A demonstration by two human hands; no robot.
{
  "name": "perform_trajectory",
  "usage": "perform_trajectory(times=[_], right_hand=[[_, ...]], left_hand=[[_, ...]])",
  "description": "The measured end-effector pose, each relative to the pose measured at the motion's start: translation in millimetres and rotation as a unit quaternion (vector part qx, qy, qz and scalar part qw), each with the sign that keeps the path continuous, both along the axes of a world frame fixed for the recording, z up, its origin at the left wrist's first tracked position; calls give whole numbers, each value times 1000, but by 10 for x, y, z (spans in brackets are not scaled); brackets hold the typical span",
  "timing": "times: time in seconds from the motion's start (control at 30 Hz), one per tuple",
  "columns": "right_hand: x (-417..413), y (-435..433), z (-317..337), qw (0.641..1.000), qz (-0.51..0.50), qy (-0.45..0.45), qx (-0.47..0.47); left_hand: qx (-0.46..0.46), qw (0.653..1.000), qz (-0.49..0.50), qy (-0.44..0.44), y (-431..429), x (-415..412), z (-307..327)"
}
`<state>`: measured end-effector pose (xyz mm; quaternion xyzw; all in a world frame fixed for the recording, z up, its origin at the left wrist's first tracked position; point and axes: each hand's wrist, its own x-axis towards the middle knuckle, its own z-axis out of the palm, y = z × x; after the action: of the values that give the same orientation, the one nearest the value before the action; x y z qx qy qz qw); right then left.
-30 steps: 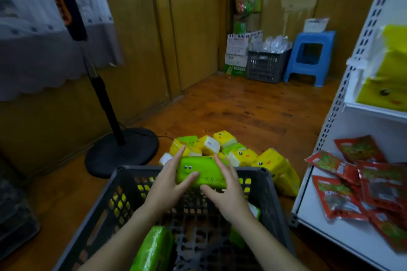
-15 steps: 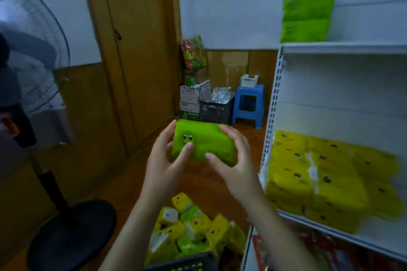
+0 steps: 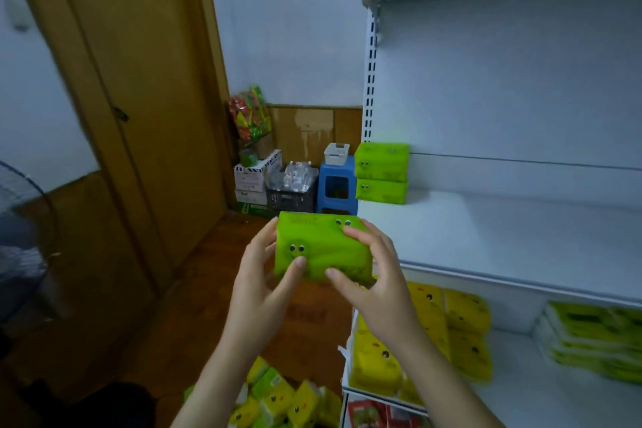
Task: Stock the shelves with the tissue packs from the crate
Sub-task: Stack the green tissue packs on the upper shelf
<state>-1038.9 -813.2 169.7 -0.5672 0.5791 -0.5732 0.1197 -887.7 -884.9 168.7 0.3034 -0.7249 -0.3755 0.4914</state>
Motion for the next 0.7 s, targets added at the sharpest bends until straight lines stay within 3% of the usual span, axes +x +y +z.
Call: perform_trajectory(times=[0.13, 0.27, 0.5, 0.7], right_hand=[[-363, -9, 262, 998, -62, 12, -10], [-841, -275, 169, 992, -111, 56, -9], [-1387, -750, -205, 975, -124, 128, 136], [-1515, -1084, -222, 971, -116, 144, 151]], left_hand=[[33, 997, -68, -13, -78, -451, 315], [62, 992, -102, -38, -395, -1021, 168], [85, 982, -87, -144, -845, -1540, -241], [94, 983, -9, -157, -1063, -1734, -336]])
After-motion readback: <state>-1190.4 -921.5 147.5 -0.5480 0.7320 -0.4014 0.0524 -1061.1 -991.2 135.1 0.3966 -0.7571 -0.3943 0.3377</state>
